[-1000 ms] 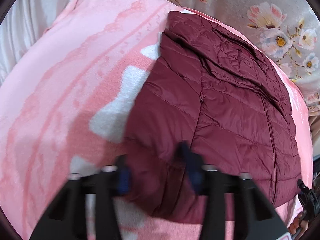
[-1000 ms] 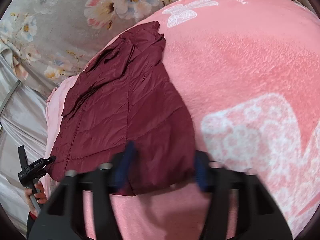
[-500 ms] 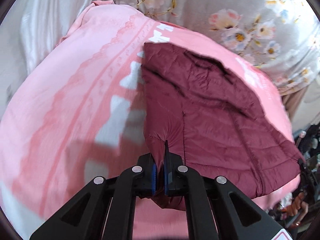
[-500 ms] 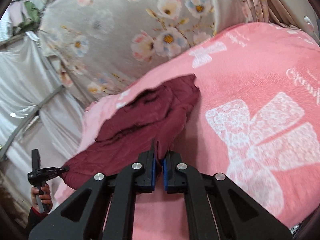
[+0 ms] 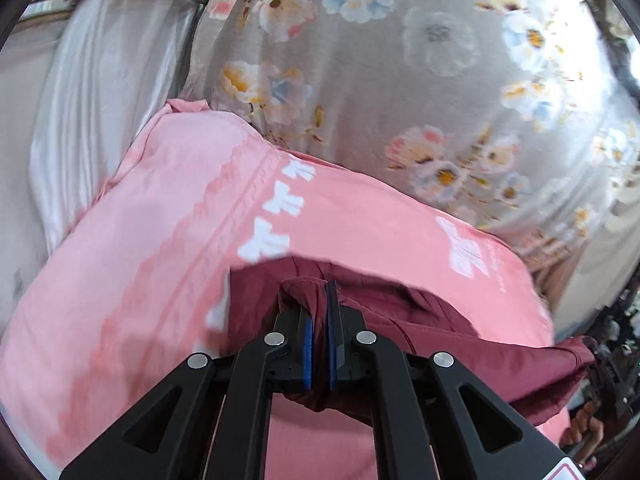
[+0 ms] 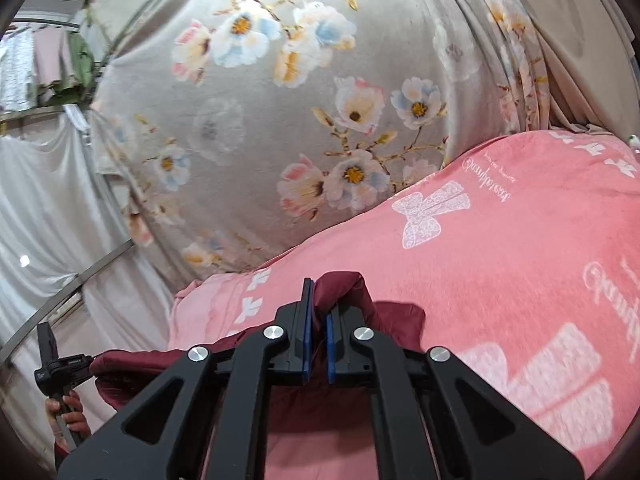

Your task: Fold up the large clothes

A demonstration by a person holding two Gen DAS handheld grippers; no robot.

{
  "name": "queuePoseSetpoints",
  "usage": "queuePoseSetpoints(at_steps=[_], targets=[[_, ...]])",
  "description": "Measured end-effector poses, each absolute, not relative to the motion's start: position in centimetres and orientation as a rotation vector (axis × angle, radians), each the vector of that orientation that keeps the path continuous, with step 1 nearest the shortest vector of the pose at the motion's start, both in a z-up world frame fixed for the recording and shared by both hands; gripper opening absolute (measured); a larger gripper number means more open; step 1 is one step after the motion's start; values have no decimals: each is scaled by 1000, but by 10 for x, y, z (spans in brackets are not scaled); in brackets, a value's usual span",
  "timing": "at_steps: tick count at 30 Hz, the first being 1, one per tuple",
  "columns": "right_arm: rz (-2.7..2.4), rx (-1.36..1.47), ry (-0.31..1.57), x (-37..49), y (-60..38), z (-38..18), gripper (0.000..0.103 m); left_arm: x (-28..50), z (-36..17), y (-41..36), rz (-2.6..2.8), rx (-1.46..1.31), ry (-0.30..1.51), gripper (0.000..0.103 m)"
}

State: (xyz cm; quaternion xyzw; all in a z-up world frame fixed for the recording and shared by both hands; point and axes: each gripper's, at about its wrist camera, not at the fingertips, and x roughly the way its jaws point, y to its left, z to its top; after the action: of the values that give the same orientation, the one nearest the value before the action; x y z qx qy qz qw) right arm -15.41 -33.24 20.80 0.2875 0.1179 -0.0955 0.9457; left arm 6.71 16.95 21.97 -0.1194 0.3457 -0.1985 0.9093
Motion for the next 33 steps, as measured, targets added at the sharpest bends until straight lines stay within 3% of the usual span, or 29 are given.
queuePoseSetpoints(at_steps=[5,10,22,26,30,33], targets=[[-291,572,331,-56,-345,193,4,159,189,128,-295,-179,794,5],[-375,589,449,15,-360,141,4,226,132,97,-211,-123,910,5],[-461,604,622,78,-382,47,8,277,35,65,-138,-8,1016,16],[-438,672,589,69,-390,46,17,278,40,69,-152,-45,999,16],[-485,644,479,39,-387,76,46,271,69,83,-192,-90,933,16],[-464,613,442,25,-378,98,46,266,95,87,-208,-65,903,17]])
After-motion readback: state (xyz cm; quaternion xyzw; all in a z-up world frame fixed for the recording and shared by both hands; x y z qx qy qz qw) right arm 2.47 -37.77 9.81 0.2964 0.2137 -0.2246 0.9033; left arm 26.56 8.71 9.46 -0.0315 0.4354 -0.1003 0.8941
